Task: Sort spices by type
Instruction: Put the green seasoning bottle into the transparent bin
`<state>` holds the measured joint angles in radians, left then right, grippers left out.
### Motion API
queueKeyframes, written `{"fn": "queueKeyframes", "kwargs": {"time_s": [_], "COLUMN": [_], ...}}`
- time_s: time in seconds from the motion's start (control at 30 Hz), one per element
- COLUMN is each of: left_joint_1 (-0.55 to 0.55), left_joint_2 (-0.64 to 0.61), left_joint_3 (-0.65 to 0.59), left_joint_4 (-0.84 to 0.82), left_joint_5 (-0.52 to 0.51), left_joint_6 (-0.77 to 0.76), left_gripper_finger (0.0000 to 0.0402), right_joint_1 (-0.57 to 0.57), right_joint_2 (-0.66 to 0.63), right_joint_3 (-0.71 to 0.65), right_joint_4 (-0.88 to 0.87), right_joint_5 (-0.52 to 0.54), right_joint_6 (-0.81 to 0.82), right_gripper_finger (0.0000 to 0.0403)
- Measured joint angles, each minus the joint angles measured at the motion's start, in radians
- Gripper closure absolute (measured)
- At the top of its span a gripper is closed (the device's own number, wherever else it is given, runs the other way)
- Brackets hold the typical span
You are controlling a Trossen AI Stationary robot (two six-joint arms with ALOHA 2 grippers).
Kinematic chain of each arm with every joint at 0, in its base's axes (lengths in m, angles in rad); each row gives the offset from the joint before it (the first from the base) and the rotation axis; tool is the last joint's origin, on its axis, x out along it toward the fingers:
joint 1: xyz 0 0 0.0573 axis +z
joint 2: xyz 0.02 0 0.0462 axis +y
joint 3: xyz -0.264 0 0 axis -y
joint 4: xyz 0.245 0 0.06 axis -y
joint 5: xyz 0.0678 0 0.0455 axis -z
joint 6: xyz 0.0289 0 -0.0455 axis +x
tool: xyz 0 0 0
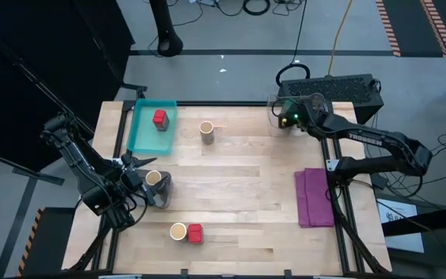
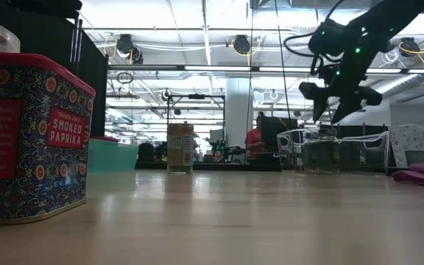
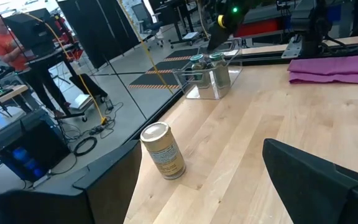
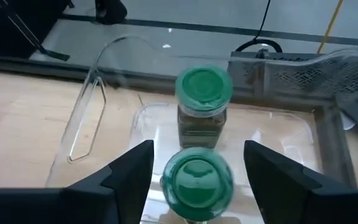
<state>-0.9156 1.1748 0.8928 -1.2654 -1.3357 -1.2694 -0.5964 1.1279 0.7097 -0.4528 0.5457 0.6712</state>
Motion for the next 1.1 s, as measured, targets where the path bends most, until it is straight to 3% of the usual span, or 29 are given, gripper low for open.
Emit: {"fn": "queueKeyframes", "kwargs": {"time_s": [0.13, 0.3, 0.53, 0.67, 0.8, 1.1], "left_joint_1": [0.0, 0.0, 0.0, 0.0, 0.0, 0.0], "left_joint_2": [0.0, 0.0, 0.0, 0.0, 0.0, 0.0], "left_joint_3": [0.0, 0.0, 0.0, 0.0, 0.0, 0.0], "left_joint_4": [0.0, 0.001, 0.0, 0.0, -0.002, -0.004], "left_joint_5": [0.0, 0.0, 0.0, 0.0, 0.0, 0.0], "left_joint_6": [0.0, -0.001, 0.001, 0.001, 0.002, 0.002], "left_gripper_finger": [0.0061, 0.0061, 0.0061, 0.0061, 0.0061, 0.0061], "right_joint_1": [-0.013, -0.019, -0.017, -0.015, -0.015, -0.011], "right_joint_2": [-0.034, -0.028, 0.003, 0.001, 0.0, 0.03], "right_joint_3": [0.0, 0.0, 0.0, 0.0, 0.0, 0.003], "right_joint_4": [-0.087, -0.24, -0.185, -0.131, -0.06, -0.123], "right_joint_5": [-0.001, 0.018, 0.056, 0.086, 0.047, -0.027], "right_joint_6": [0.014, 0.047, -0.023, -0.053, -0.119, -0.039], "right_gripper_finger": [0.0205, 0.0282, 0.0393, 0.0394, 0.0401, 0.0402]}}
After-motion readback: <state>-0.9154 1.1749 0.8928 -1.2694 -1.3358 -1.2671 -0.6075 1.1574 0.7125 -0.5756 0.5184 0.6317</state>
